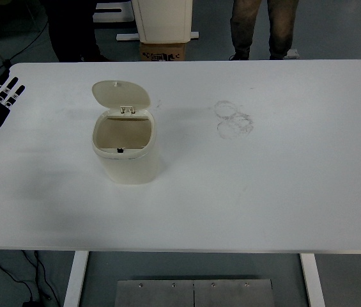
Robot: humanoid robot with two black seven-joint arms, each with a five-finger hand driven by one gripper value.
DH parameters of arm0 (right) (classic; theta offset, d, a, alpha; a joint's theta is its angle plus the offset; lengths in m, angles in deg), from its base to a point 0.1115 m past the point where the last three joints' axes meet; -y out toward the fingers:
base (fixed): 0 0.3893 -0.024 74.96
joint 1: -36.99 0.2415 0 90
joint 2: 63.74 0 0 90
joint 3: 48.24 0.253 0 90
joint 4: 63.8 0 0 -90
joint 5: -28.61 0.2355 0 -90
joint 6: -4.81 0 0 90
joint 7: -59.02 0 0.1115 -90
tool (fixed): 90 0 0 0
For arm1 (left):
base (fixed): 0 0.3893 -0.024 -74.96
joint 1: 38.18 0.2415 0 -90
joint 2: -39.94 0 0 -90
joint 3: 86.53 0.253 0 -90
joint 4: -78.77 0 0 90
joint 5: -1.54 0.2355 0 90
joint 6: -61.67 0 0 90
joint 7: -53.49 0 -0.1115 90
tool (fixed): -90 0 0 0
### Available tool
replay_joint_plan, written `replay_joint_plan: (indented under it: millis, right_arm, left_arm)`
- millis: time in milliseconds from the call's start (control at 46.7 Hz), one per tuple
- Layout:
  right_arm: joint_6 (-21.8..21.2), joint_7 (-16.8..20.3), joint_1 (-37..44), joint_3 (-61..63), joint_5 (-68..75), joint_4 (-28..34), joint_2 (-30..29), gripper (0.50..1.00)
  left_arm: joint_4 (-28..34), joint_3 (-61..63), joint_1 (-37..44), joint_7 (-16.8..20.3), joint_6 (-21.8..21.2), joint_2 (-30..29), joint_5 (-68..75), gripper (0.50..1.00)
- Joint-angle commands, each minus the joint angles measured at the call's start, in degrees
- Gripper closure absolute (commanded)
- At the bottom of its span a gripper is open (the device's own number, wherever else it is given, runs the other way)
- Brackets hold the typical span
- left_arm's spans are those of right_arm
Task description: Open trash can
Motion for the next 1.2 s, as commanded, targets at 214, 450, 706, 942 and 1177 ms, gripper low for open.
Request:
replay_joint_plan:
  millis: [214, 450, 706, 942, 1177]
  right_arm:
    - [-0.1, 0.0, 0.0, 0.0, 0.0, 0.1, 0.0, 0.509]
    - [-0.1, -0.1, 0.1, 0.0, 0.1, 0.1, 0.0, 0.509]
    - [-0.1, 0.0, -0.4, -0.1, 0.1, 0.0, 0.0, 0.509]
    - [-0.1, 0.1, -0.5, 0.1, 0.1, 0.0, 0.0, 0.509]
    - [-0.1, 0.1, -0.2, 0.1, 0.2, 0.1, 0.0, 0.509]
  left_arm:
    - [0.0, 0.0, 0.0, 0.0, 0.0, 0.0, 0.0, 0.500]
    - [0.0, 0.0, 0.0, 0.0, 0.0, 0.0, 0.0, 0.500]
    - [0.0, 0.0, 0.0, 0.0, 0.0, 0.0, 0.0, 0.500]
    - [-0.1, 0.0, 0.0, 0.0, 0.0, 0.1, 0.0, 0.500]
    - [-0.1, 0.0, 0.0, 0.0, 0.0, 0.0, 0.0, 0.500]
